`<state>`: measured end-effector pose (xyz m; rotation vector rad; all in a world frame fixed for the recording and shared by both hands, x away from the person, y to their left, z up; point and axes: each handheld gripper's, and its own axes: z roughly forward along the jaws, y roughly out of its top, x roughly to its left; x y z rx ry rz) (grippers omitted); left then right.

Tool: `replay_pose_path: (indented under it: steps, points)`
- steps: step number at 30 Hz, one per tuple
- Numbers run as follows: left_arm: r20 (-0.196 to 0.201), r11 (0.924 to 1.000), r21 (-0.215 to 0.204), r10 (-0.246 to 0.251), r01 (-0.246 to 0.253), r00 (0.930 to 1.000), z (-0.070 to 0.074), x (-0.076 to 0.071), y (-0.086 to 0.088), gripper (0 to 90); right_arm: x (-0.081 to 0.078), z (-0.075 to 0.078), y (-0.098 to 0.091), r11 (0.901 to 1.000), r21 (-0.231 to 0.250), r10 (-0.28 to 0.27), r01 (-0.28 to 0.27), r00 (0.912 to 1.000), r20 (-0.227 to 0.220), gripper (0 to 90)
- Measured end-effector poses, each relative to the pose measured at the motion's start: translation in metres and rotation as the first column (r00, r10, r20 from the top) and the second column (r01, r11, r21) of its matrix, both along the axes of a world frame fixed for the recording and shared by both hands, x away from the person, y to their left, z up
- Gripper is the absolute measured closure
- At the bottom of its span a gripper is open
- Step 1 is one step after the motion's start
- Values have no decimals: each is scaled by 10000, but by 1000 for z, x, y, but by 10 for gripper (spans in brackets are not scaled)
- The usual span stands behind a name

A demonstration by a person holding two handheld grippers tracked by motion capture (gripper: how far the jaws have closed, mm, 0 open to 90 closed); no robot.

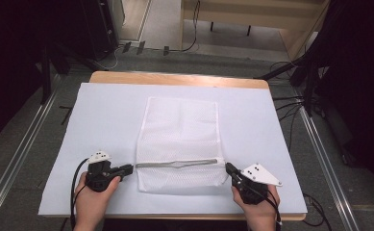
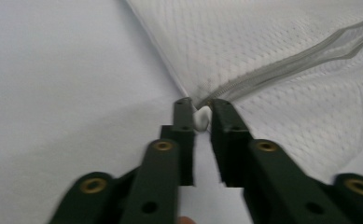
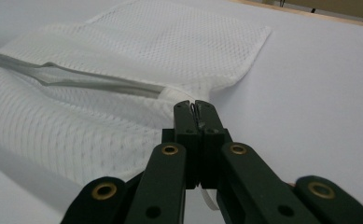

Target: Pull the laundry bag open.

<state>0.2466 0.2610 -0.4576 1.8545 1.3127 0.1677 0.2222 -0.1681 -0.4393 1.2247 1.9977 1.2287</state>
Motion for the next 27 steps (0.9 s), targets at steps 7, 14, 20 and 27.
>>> replay_pose_path:
  steps: [7, 14, 20, 27]
  points:
    - [1148, 9978, -236, 635, -612, 9914, -1, -6, 8, 257, -2, -1, 2, 9992, 203, 345, -343, 9994, -67, 900]
    - [1654, 9945, -248, 1040, -1013, 9807, 2, -8, 15, 133, 2, -5, -7, 9960, 748, 498, -485, 9986, -156, 542]
    - [1717, 9967, -266, 800, -766, 9819, 2, -8, 19, 133, 7, -6, -24, 9950, 991, -83, 108, 9996, -257, 453]
    - [2212, 9920, 964, 589, -820, 9734, 5, -10, 20, 121, 10, -5, -43, 9935, 920, -654, 668, 9977, -177, 352]
